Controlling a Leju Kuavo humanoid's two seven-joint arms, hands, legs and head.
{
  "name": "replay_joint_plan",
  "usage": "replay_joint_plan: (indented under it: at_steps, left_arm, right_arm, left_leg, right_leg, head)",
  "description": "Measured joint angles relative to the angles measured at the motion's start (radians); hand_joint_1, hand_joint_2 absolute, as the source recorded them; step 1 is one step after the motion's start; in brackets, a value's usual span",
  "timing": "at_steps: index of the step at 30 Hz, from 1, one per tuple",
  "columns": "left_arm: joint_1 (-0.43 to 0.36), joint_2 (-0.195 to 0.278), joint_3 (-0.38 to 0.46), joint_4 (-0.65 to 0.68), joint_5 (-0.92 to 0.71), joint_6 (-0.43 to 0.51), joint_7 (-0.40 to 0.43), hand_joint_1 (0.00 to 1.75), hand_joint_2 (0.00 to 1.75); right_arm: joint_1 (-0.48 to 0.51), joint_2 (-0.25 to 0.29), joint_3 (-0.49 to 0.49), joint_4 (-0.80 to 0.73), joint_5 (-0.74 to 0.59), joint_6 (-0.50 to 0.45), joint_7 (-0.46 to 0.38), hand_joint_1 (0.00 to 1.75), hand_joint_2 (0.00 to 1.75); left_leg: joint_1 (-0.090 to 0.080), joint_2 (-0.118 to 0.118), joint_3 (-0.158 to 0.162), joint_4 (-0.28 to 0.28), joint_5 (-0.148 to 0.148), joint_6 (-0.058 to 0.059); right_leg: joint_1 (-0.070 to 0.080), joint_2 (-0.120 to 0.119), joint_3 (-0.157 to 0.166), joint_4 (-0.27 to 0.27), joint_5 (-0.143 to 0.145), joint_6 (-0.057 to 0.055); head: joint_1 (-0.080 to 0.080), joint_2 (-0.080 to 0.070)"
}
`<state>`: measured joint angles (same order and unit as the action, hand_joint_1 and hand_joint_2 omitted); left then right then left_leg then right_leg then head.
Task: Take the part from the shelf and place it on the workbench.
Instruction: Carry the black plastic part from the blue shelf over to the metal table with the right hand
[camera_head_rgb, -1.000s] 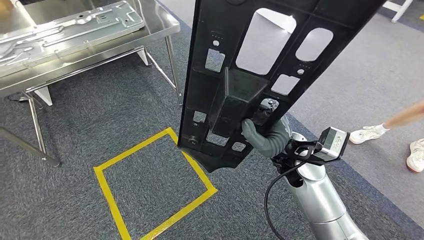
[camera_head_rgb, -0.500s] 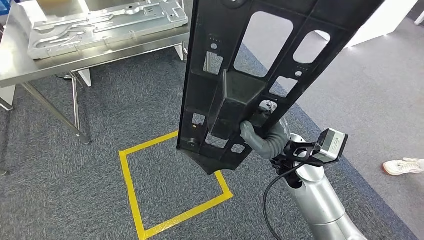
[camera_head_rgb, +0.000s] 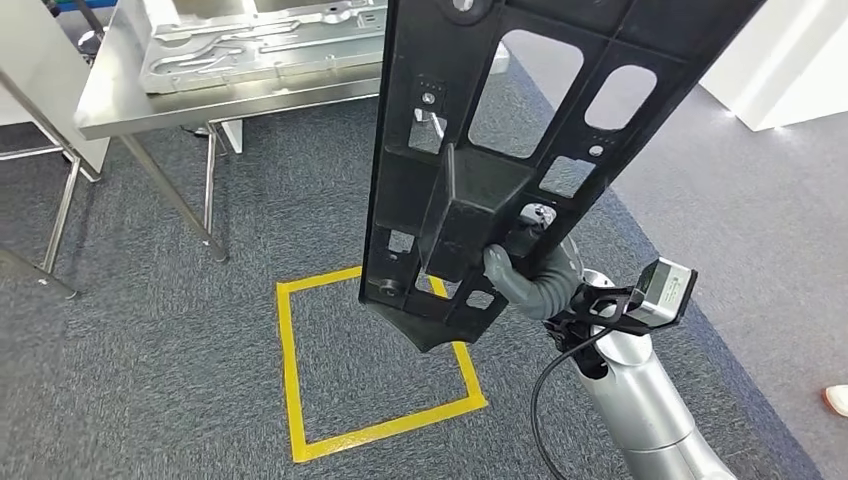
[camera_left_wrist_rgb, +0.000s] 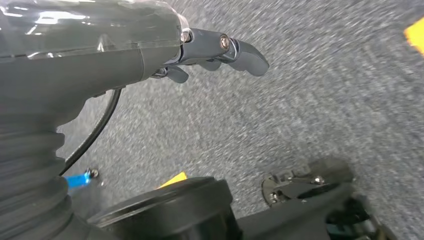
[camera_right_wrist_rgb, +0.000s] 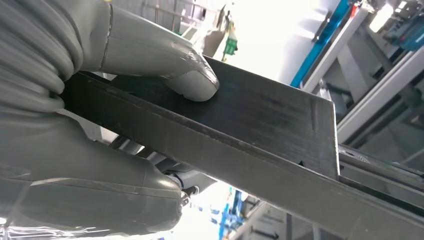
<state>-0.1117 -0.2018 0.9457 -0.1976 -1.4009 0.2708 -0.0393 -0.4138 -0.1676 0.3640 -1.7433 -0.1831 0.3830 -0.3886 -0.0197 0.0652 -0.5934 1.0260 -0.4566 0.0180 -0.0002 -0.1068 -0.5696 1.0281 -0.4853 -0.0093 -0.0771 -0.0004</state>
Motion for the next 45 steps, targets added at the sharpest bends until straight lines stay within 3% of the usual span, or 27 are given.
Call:
replay_joint_plan:
  at_steps: [2, 3, 4, 6, 8, 9, 10, 12, 14, 19, 21, 23, 24, 25, 26, 28, 29, 31, 34, 36, 39, 40, 41, 43, 45]
  left_arm:
    - [0.002, 0.0, 0.0, 0.0, 0.001, 0.0, 0.0, 0.0, 1.75]
    - [0.004, 0.0, 0.0, 0.0, 0.001, 0.0, 0.0, 0.0, 1.75]
    - [0.004, -0.001, 0.0, 0.0, 0.0, -0.001, 0.0, 0.0, 1.75]
    - [0.004, -0.001, 0.0, 0.0, -0.003, -0.004, 0.0, 0.0, 1.75]
    - [0.003, -0.002, 0.0, 0.0, -0.003, -0.007, 0.001, 0.0, 1.75]
    - [0.003, -0.002, 0.0, 0.0, -0.003, -0.008, 0.002, 0.0, 1.75]
    - [0.002, -0.002, 0.0, 0.0, -0.003, -0.008, 0.002, 0.0, 1.75]
    - [0.002, -0.002, 0.0, 0.0, -0.003, -0.008, 0.002, 0.0, 1.75]
    - [0.001, -0.002, 0.0, 0.0, -0.003, -0.008, 0.002, 0.0, 1.75]
    - [0.0, -0.001, 0.0, 0.0, -0.004, -0.008, 0.002, 0.0, 1.75]
    - [-0.001, 0.0, 0.0, 0.0, -0.003, -0.008, 0.001, 0.0, 1.75]
    - [-0.007, 0.0, 0.0, 0.0, -0.003, -0.008, 0.0, 0.0, 1.75]
    - [-0.011, 0.0, 0.0, 0.0, -0.003, -0.008, 0.0, 0.0, 1.75]
    - [-0.013, 0.0, 0.0, 0.0, -0.004, -0.008, 0.001, 0.0, 1.75]
    - [-0.013, 0.0, 0.0, 0.0, -0.005, -0.007, 0.004, 0.0, 1.75]
    - [-0.008, 0.0, 0.0, 0.0, -0.006, -0.006, 0.008, 0.0, 1.75]
    - [-0.005, 0.001, 0.0, 0.0, -0.007, -0.006, 0.009, 0.0, 1.75]
    - [-0.001, 0.002, 0.0, 0.0, -0.008, -0.005, 0.01, 0.0, 1.75]
    - [0.001, 0.001, 0.0, 0.0, -0.009, -0.005, 0.01, 0.0, 1.75]
    - [0.002, 0.001, -0.001, 0.0, -0.01, -0.005, 0.01, 0.0, 1.75]
    - [0.004, 0.0, -0.001, 0.0, -0.01, -0.005, 0.011, 0.0, 1.75]
    - [0.006, 0.0, -0.001, 0.0, -0.01, -0.005, 0.011, 0.0, 1.75]
    - [0.007, 0.0, -0.001, 0.0, -0.01, -0.005, 0.011, 0.0, 1.75]
    - [0.011, 0.0, -0.001, 0.0, -0.011, -0.005, 0.011, 0.0, 1.75]
    - [0.012, 0.0, -0.001, 0.0, -0.012, -0.005, 0.012, 0.0, 1.75]
  right_arm:
    - [0.0, 0.0, 0.001, 0.0, 0.0, 0.0, 0.001, 1.75, 1.75]
    - [-0.001, 0.0, 0.002, 0.0, 0.001, 0.001, 0.002, 1.75, 1.75]
    - [-0.002, 0.0, 0.002, 0.0, 0.001, 0.001, 0.004, 1.75, 1.75]
    - [0.0, 0.0, 0.002, 0.0, 0.002, 0.003, 0.007, 1.75, 1.75]
    - [0.007, 0.0, 0.002, 0.001, 0.002, 0.004, 0.008, 1.75, 1.75]
    - [0.011, 0.0, 0.002, 0.002, 0.002, 0.005, 0.008, 1.75, 1.75]
    - [0.013, 0.0, 0.002, 0.002, 0.002, 0.005, 0.008, 1.75, 1.75]
    - [0.014, 0.0, 0.002, 0.003, 0.003, 0.005, 0.008, 1.75, 1.75]
    - [0.013, 0.0, 0.003, 0.003, 0.003, 0.006, 0.008, 1.75, 1.75]
    - [0.012, -0.002, 0.002, 0.004, 0.002, 0.011, 0.008, 1.75, 1.75]
    - [0.011, -0.002, 0.003, 0.003, 0.002, 0.013, 0.008, 1.75, 1.75]
    - [0.012, -0.002, 0.003, 0.003, 0.002, 0.015, 0.008, 1.75, 1.75]
    - [0.012, -0.002, 0.003, 0.004, 0.002, 0.016, 0.008, 1.75, 1.75]
    - [0.012, -0.002, 0.003, 0.004, 0.002, 0.017, 0.008, 1.75, 1.75]
    - [0.011, -0.002, 0.003, 0.004, 0.002, 0.017, 0.008, 1.75, 1.75]
    - [0.009, -0.001, 0.003, 0.004, 0.0, 0.017, 0.008, 1.75, 1.75]
    - [0.008, -0.001, 0.003, 0.004, 0.0, 0.017, 0.009, 1.75, 1.75]
    - [0.007, -0.001, 0.003, 0.005, -0.002, 0.017, 0.01, 1.75, 1.75]
    - [0.006, -0.001, 0.002, 0.005, -0.003, 0.017, 0.012, 1.75, 1.75]
    - [0.004, -0.001, 0.002, 0.005, -0.004, 0.017, 0.011, 1.75, 1.75]
    - [0.008, -0.001, 0.002, 0.006, -0.004, 0.017, 0.012, 1.75, 1.75]
    - [0.009, -0.001, 0.002, 0.007, -0.004, 0.017, 0.012, 1.75, 1.75]
    - [0.01, -0.002, 0.002, 0.008, -0.004, 0.017, 0.013, 1.75, 1.75]
    - [0.01, -0.002, 0.001, 0.008, -0.004, 0.017, 0.014, 1.75, 1.75]
    - [0.01, -0.002, -0.001, 0.009, -0.005, 0.017, 0.015, 1.75, 1.75]
  left_leg:
    - [-0.001, -0.022, -0.001, -0.008, 0.005, 0.009]
    - [0.002, -0.032, 0.002, -0.015, 0.01, 0.013]
    - [0.005, -0.041, 0.005, -0.022, 0.014, 0.018]
    - [0.009, -0.054, 0.01, -0.03, 0.018, 0.024]
    - [0.01, -0.067, 0.01, -0.029, 0.017, 0.026]
    - [0.01, -0.073, 0.011, -0.028, 0.016, 0.026]
    - [0.011, -0.08, 0.012, -0.026, 0.015, 0.024]
    - [0.013, -0.09, 0.014, -0.018, 0.007, 0.018]
    - [0.011, -0.096, 0.009, -0.005, -0.003, 0.008]
    - [0.011, -0.093, 0.0, 0.022, -0.027, -0.015]
    - [0.014, -0.081, -0.044, 0.12, -0.073, -0.025]
    - [0.016, -0.074, -0.114, 0.254, -0.121, -0.03]
    - [0.016, -0.073, -0.137, 0.293, -0.126, -0.03]
    - [0.016, -0.072, -0.141, 0.293, -0.11, -0.027]
    - [0.016, -0.071, -0.125, 0.253, -0.077, -0.022]
    - [0.009, -0.067, -0.066, 0.117, -0.002, -0.007]
    - [0.005, -0.064, -0.04, 0.061, 0.015, 0.001]
    - [-0.003, -0.06, -0.018, 0.012, 0.008, 0.013]
    - [0.001, -0.069, 0.009, -0.021, 0.002, 0.027]
    - [0.003, -0.072, 0.035, -0.031, -0.005, 0.035]
    - [0.003, -0.075, 0.06, -0.031, -0.028, 0.04]
    - [0.003, -0.077, 0.071, -0.031, -0.037, 0.039]
    - [0.003, -0.08, 0.085, -0.031, -0.049, 0.037]
    - [0.004, -0.084, 0.115, -0.031, -0.074, 0.031]
    - [0.004, -0.084, 0.13, -0.034, -0.096, 0.02]
  right_leg:
    - [0.001, -0.019, 0.002, -0.002, -0.003, 0.01]
    - [-0.001, -0.01, 0.002, 0.002, -0.008, 0.015]
    - [-0.003, 0.014, -0.004, 0.02, -0.021, 0.02]
    - [-0.007, 0.079, -0.05, 0.118, -0.071, 0.026]
    - [-0.007, 0.102, -0.121, 0.245, -0.115, 0.029]
    - [-0.008, 0.104, -0.142, 0.274, -0.113, 0.031]
    - [-0.011, 0.104, -0.142, 0.261, -0.09, 0.032]
    - [-0.017, 0.106, -0.095, 0.142, -0.015, 0.034]
    - [-0.019, 0.112, -0.051, 0.037, 0.024, 0.031]
    - [-0.017, 0.112, -0.035, 0.012, 0.018, 0.0]
    - [-0.016, 0.106, -0.025, 0.01, 0.012, -0.011]
    - [-0.013, 0.101, -0.017, 0.01, 0.005, -0.015]
    - [-0.011, 0.099, -0.013, 0.01, 0.001, -0.015]
    - [-0.01, 0.098, -0.007, 0.01, -0.004, -0.015]
    - [-0.009, 0.097, 0.002, 0.01, -0.01, -0.014]
    - [-0.008, 0.097, 0.019, 0.008, -0.022, -0.011]
    - [-0.008, 0.097, 0.024, 0.005, -0.027, -0.007]
    - [-0.007, 0.094, 0.025, 0.002, -0.027, 0.004]
    - [-0.008, 0.092, 0.022, 0.027, -0.024, 0.019]
    - [-0.011, 0.098, -0.022, 0.104, -0.05, 0.025]
    - [-0.013, 0.103, -0.146, 0.259, -0.094, 0.031]
    - [-0.014, 0.103, -0.168, 0.266, -0.085, 0.033]
    - [-0.015, 0.103, -0.171, 0.236, -0.057, 0.034]
    - [-0.017, 0.104, -0.139, 0.114, 0.036, 0.034]
    - [-0.013, 0.105, -0.116, 0.026, 0.084, 0.027]
  head:
    - [0.0, 0.0]
    - [0.0, 0.0]
    - [0.0, 0.0]
    - [0.001, 0.0]
    - [0.001, 0.0]
    - [0.001, 0.0]
    - [0.001, 0.0]
    - [0.001, 0.0]
    - [0.001, 0.0]
    - [0.0, 0.0]
    - [0.0, 0.0]
    - [0.0, 0.0]
    - [0.0, 0.0]
    - [0.0, 0.0]
    - [0.0, 0.0]
    - [0.001, 0.0]
    - [0.001, 0.0]
    - [0.001, 0.0]
    - [0.001, 0.0]
    - [0.001, 0.0]
    - [0.001, 0.0]
    - [0.001, 0.0]
    - [0.001, 0.0]
    - [0.001, 0.0]
    - [0.002, 0.0]
